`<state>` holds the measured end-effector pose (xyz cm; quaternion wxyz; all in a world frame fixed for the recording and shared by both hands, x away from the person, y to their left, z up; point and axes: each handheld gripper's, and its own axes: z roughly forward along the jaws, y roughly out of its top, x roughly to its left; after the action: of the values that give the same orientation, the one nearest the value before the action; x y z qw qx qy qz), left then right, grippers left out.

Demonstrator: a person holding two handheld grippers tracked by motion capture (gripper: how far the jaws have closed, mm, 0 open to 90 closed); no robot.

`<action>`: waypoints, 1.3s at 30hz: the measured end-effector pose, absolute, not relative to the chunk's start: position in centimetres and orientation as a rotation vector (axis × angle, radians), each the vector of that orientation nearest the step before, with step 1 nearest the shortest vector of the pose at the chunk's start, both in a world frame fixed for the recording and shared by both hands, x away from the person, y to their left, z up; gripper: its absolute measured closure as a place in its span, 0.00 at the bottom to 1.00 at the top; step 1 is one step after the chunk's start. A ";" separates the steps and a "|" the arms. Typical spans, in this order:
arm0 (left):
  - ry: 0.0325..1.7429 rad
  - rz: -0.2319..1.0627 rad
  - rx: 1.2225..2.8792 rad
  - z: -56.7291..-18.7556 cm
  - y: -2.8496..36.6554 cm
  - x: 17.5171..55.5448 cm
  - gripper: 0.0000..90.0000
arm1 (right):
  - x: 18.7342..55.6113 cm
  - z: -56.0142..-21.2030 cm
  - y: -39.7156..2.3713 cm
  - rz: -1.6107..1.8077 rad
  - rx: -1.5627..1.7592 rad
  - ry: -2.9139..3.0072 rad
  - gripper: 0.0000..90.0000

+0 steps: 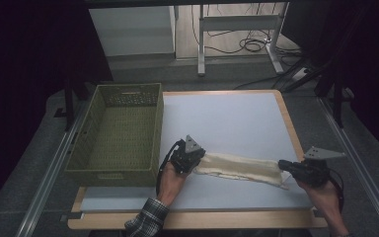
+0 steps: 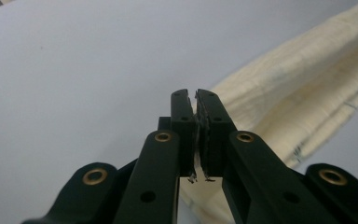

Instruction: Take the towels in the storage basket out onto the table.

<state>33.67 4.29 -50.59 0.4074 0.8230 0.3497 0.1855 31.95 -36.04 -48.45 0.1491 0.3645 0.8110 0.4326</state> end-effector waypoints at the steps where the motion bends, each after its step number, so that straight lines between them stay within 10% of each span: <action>1: 0.874 0.462 2.079 -50.8 4.3 33.4 0.96 | 31.6 -48.7 -36.0 1.243 1.044 2.340 0.94; 23: 0.954 0.410 2.072 -51.1 6.0 30.5 0.55 | 28.6 -50.1 -36.8 1.216 1.073 2.419 0.81; 39: 1.154 0.373 2.042 -51.8 5.2 34.2 0.48 | 33.9 -49.9 -35.7 1.111 1.140 2.392 0.57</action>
<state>34.19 5.16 -51.79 0.3739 0.7975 0.4505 0.1457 33.86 -35.74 -49.87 0.1339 0.3932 0.8250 0.3832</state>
